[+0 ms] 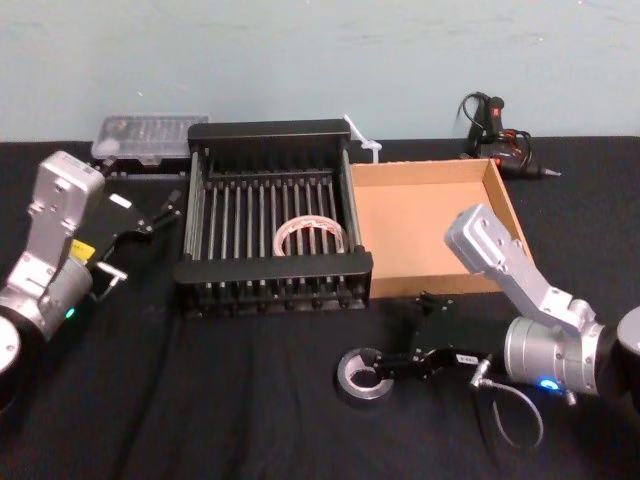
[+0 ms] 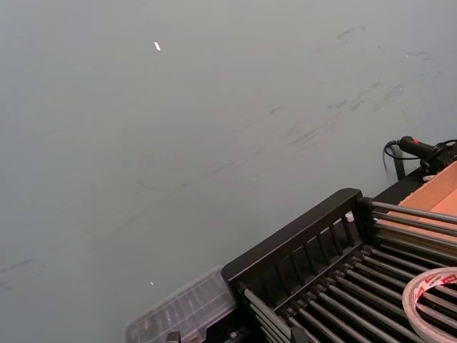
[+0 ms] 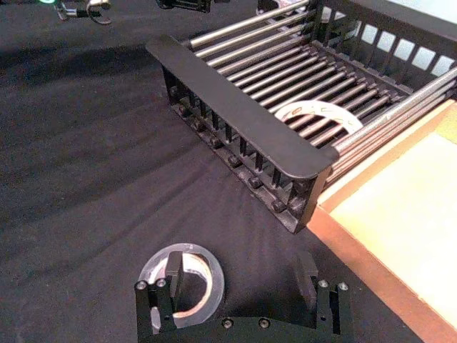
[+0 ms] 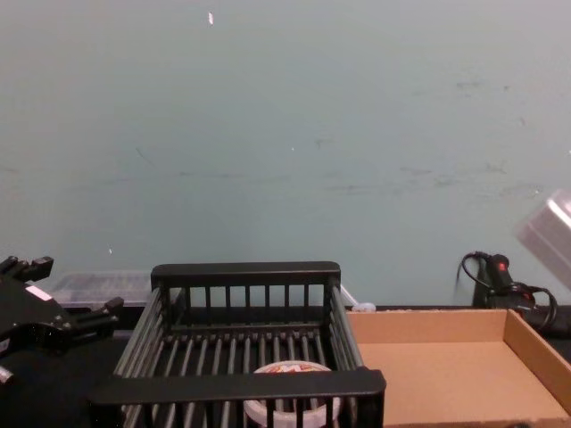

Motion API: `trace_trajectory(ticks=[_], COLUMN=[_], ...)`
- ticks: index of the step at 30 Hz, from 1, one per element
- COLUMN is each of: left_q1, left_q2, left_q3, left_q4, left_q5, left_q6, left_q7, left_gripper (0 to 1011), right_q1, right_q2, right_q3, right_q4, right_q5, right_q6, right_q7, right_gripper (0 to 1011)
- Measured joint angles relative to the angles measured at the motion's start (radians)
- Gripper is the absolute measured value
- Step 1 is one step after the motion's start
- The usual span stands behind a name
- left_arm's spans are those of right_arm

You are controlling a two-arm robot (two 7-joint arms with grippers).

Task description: Pick up the white tape and place it into the black box , Pick up the silver tape and place it into the brown box.

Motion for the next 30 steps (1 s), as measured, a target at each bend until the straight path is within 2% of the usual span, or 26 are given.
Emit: trace_trajectory(ticks=[10, 30], left_q1=[0.000, 0.000], left_q2=[0.000, 0.000], left_q3=[0.000, 0.000], left_q4=[0.000, 0.000], left_q5=[0.000, 0.000], left_q6=[0.000, 0.000], left_q7=[0.000, 0.000], left_gripper=[1001, 1001], right_q1=[0.012, 0.013], right_q2=[-0.016, -0.039], right_q3=[-0.016, -0.022], right_q4=[0.025, 0.052], right_q5=[-0.019, -0.044], right_q6=[0.005, 0.006], right_q7=[0.014, 0.011], right_gripper=[1002, 1002])
